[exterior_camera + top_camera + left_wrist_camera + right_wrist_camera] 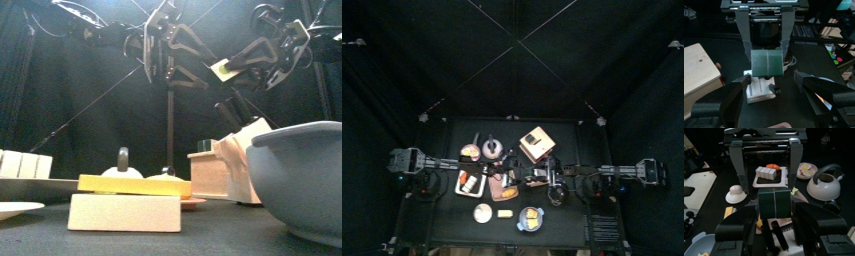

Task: Place green sushi half in bowl

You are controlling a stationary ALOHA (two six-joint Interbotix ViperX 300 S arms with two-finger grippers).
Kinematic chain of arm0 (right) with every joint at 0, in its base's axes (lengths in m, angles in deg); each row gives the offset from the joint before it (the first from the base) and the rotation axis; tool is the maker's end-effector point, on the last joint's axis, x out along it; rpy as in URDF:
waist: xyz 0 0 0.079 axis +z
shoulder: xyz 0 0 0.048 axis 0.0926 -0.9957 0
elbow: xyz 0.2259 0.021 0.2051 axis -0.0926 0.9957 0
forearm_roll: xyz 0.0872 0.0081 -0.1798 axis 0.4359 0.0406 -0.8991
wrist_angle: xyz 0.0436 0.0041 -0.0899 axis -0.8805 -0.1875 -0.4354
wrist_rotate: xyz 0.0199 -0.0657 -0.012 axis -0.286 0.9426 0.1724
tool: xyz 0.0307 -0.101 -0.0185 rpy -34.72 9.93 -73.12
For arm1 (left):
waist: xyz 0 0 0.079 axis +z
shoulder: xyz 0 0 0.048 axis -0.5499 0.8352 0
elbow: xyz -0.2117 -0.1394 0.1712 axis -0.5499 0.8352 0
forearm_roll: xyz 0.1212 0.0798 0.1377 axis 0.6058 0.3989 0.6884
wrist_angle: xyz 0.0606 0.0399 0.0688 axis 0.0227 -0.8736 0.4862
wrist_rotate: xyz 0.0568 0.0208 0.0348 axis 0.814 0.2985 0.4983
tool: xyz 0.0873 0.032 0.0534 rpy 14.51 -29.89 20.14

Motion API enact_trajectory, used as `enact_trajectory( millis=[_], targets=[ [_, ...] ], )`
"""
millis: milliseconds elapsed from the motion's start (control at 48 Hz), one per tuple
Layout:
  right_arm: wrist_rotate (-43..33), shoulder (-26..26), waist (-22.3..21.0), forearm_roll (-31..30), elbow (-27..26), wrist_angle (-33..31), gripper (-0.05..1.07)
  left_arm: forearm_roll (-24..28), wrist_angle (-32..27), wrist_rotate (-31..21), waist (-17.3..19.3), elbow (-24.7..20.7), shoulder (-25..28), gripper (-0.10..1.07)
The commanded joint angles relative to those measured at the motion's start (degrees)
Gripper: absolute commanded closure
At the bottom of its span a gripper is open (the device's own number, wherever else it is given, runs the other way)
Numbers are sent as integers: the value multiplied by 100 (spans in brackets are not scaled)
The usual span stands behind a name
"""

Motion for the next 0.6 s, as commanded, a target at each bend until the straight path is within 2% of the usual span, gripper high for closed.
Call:
enact_trajectory(
  millis=[0, 21, 146, 438, 583],
  targets=[
    [-18, 79, 44, 18, -62, 26, 29, -26, 193, -9, 0, 53, -255, -6],
    [-35, 79, 229, 9, -53, 18, 29, -26, 448, 26, -18, 316, -360, -6],
    [-35, 35, 624, -53, -26, -35, 29, 35, 853, 53, -26, 694, -466, -6],
    [-44, -167, 1863, -9, -132, -220, 29, 53, 1151, 211, -53, 1477, -747, -6],
    [-53, -527, 2250, 9, -299, -229, 29, 97, 1204, 387, -343, 1661, -703, -6]
  ],
)
